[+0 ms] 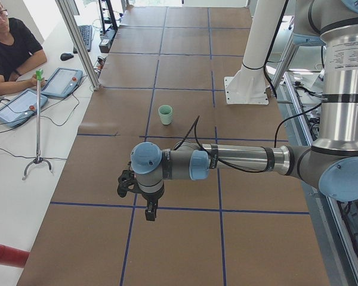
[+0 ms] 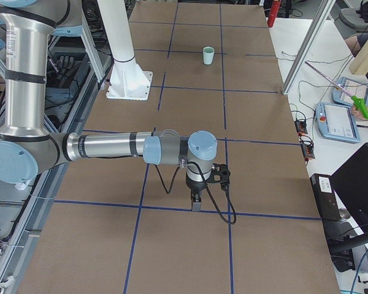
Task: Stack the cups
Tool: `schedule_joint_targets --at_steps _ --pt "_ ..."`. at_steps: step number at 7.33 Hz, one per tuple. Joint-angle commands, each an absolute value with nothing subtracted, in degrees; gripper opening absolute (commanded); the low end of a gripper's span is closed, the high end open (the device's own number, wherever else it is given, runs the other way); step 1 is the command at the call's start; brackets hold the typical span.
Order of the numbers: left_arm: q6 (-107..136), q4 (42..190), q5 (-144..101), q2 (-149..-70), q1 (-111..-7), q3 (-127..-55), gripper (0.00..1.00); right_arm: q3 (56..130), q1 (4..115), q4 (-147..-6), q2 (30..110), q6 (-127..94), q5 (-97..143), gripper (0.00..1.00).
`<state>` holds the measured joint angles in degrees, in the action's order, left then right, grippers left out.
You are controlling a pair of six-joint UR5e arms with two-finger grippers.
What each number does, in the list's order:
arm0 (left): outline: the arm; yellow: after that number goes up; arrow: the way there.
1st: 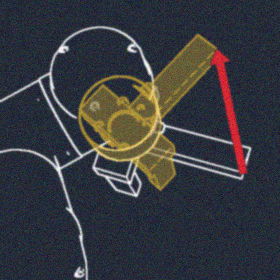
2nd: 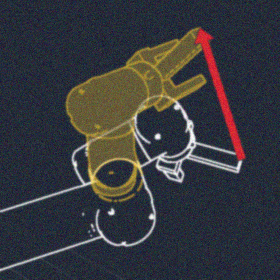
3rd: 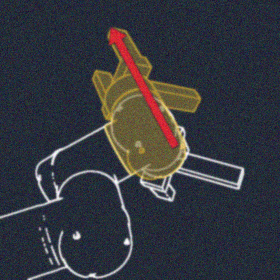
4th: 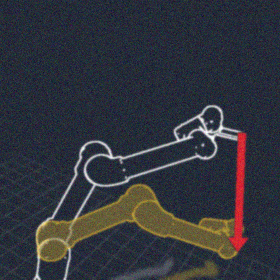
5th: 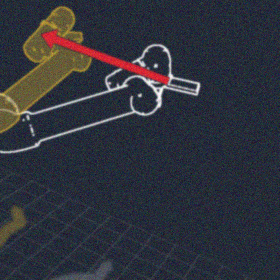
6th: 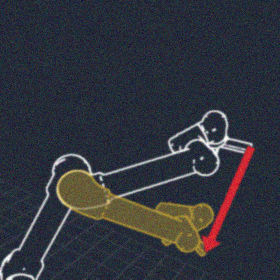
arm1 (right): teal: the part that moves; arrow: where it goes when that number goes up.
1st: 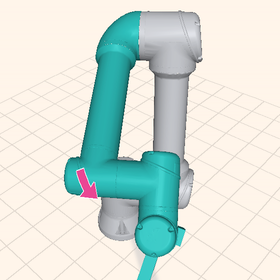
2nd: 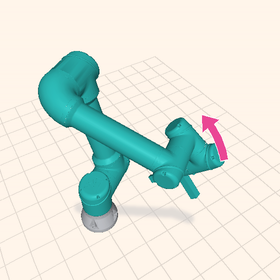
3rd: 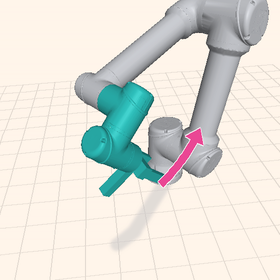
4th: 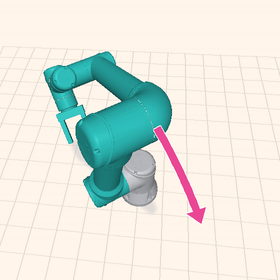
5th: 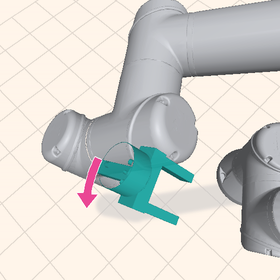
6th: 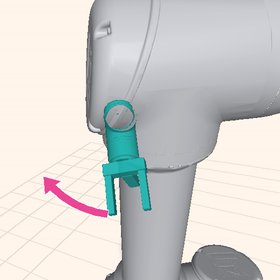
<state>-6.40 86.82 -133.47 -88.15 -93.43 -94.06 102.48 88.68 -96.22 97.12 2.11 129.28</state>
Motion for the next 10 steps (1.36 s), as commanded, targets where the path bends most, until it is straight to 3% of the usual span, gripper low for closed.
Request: schedule_joint_targets --at_steps 1,10 --pt "-6.3 86.9 -138.1 -87.6 -93.4 -94.0 1.00 102.5 88.6 -96.2 97.1 2.1 129.3 1.00" --pt "-6.2 86.9 -138.7 -87.8 -93.4 -96.4 1.00 102.5 88.7 -96.2 97.1 2.1 129.3 1.00"
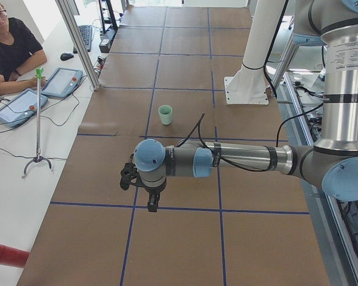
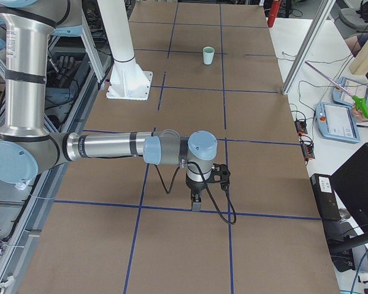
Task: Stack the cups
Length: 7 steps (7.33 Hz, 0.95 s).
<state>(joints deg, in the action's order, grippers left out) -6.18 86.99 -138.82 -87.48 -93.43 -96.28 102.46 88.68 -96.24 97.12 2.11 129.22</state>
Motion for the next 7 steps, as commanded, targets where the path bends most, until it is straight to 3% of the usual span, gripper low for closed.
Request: schedule_joint_targets --at_steps 1,7 --pt "-6.3 86.9 -138.5 -88.1 -93.4 -96.7 1.00 102.4 88.7 -96.2 97.1 2.1 129.3 1.00" --pt "-6.7 86.4 -138.5 -87.9 -93.4 -96.9 1.00 102.5 88.6 -96.2 97.1 2.1 129.2 1.00"
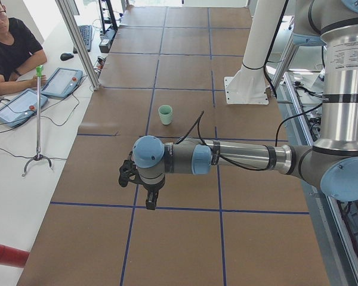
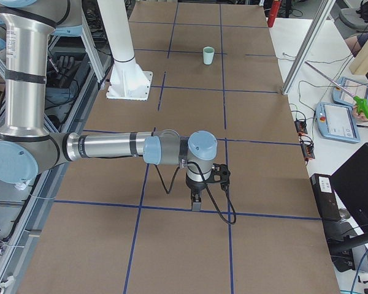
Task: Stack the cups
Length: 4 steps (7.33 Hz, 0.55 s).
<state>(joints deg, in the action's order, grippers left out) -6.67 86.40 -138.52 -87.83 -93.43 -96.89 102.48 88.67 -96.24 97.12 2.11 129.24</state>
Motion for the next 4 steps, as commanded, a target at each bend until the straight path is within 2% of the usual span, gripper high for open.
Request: schedule_joint_targets --at_steps 1,4 --pt "-6.8 86.4 -138.4 -87.9 -93.4 -96.9 1.00 102.5 88.7 -96.2 97.1 2.1 129.3 1.00" --pt "-6.8 86.4 -138.3 -88.0 -93.1 -96.9 1.00 102.5 88.7 -96.2 97.1 2.1 129.3 1.00"
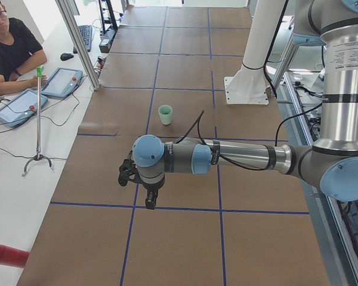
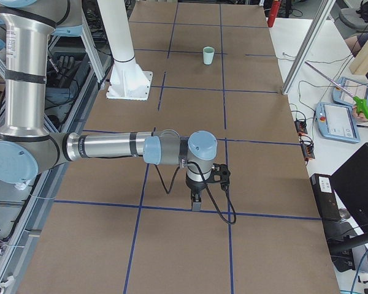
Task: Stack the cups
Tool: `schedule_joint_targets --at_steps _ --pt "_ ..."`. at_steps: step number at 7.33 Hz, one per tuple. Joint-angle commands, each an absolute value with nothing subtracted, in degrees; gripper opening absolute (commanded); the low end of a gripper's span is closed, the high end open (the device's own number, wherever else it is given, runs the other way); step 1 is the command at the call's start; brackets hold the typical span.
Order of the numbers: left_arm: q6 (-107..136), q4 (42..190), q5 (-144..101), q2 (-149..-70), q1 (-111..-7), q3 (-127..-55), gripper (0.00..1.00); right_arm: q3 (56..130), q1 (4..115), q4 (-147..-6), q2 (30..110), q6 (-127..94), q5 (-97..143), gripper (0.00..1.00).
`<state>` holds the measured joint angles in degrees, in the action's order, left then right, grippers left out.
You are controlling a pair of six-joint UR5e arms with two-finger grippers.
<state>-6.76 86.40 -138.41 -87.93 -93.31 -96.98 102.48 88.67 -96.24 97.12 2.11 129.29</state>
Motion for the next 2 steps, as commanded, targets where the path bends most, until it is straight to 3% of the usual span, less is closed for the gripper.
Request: schedule_joint_targets --at_steps 1,2 --pt "-6.8 86.4 -136.1 -88.0 -93.2 -97.0 1.00 102.5 88.7 -96.2 97.1 2.1 129.3 1.00" --pt "-6.8 86.4 -133.6 -87.7 -93.2 -96.9 1.00 102.5 88.7 -96.2 97.1 2.1 129.3 1.00"
